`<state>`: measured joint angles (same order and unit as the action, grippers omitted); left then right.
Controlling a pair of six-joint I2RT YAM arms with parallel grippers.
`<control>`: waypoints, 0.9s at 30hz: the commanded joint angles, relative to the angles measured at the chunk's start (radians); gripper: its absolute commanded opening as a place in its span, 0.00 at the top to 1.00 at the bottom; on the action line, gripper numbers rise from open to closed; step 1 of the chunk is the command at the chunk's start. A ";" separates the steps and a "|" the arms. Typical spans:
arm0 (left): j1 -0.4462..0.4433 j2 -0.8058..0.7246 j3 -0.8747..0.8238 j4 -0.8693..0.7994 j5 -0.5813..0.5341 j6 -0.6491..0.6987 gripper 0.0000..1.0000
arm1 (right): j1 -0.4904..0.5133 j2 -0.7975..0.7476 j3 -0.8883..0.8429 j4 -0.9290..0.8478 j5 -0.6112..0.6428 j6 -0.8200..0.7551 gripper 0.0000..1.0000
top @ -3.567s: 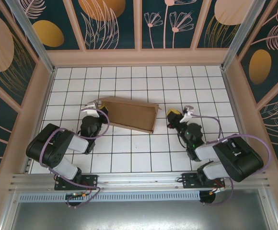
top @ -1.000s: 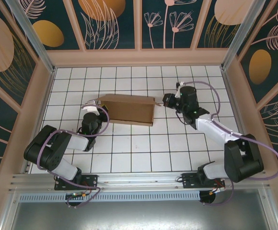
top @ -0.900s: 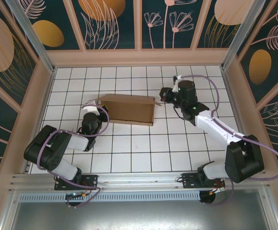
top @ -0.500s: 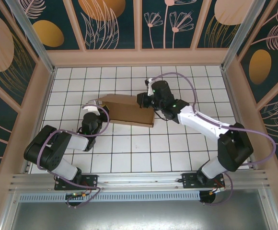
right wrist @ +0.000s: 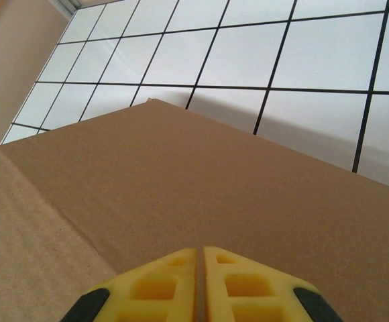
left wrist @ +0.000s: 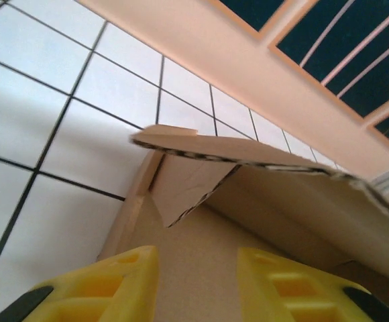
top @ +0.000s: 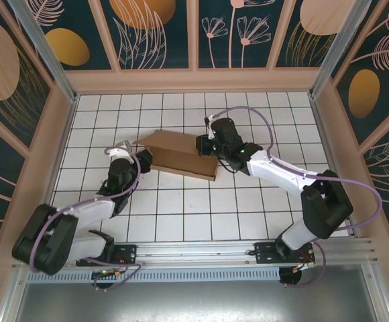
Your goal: Fold the paper box
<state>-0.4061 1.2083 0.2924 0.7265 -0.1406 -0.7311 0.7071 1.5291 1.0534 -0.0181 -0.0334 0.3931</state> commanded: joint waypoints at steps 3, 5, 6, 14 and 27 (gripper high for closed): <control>-0.006 -0.234 -0.011 -0.407 -0.191 -0.173 0.72 | 0.003 0.013 -0.015 0.037 0.019 -0.028 0.88; -0.006 -0.328 0.039 -0.575 -0.269 -0.196 0.76 | 0.003 0.017 -0.026 0.046 0.013 -0.029 0.88; -0.006 -0.371 0.068 -0.650 -0.296 -0.185 0.77 | 0.004 0.018 -0.032 0.050 0.011 -0.030 0.88; -0.005 -0.549 0.171 -0.685 -0.239 -0.006 0.66 | 0.034 0.030 -0.107 0.088 0.017 -0.047 0.88; -0.002 -0.085 0.396 -0.584 0.191 0.122 0.86 | 0.057 0.131 -0.201 0.125 0.044 -0.065 0.88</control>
<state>-0.4061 1.0554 0.6708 0.0917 -0.1020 -0.6273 0.7593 1.6348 0.8715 0.0872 -0.0181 0.3454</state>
